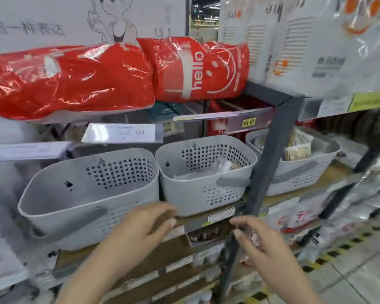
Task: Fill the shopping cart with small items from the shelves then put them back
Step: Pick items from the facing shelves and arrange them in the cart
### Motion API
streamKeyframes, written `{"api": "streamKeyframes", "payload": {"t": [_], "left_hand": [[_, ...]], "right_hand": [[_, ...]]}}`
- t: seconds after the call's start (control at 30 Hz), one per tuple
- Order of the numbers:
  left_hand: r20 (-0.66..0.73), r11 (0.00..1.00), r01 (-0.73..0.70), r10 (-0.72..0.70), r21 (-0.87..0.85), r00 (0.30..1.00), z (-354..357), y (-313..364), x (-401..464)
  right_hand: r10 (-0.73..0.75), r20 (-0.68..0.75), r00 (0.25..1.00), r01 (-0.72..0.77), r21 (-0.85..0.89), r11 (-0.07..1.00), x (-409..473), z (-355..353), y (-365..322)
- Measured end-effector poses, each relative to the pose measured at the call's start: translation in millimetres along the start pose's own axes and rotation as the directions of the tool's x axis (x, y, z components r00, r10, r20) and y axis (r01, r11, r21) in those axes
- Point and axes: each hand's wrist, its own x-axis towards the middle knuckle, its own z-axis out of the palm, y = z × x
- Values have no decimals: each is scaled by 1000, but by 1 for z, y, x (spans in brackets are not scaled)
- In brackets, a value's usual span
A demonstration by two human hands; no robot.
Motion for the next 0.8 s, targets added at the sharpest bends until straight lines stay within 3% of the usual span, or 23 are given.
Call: {"api": "streamKeyframes", "payload": {"t": [0.17, 0.4, 0.6, 0.8], "left_hand": [[-100, 998, -23, 18, -51, 995, -4, -10, 73], [-102, 996, -47, 55, 81, 993, 5, -17, 140], [-149, 994, 45, -30, 98, 988, 6, -36, 153], [-141, 984, 44, -20, 173, 990, 11, -39, 150]], "right_hand": [[-88, -45, 995, 87, -22, 996, 67, -18, -2], [-187, -140, 972, 181, -58, 982, 131, -32, 7], [-187, 34, 982, 190, -211, 959, 184, -33, 12], [69, 236, 969, 18, -345, 938, 215, -30, 14]]}}
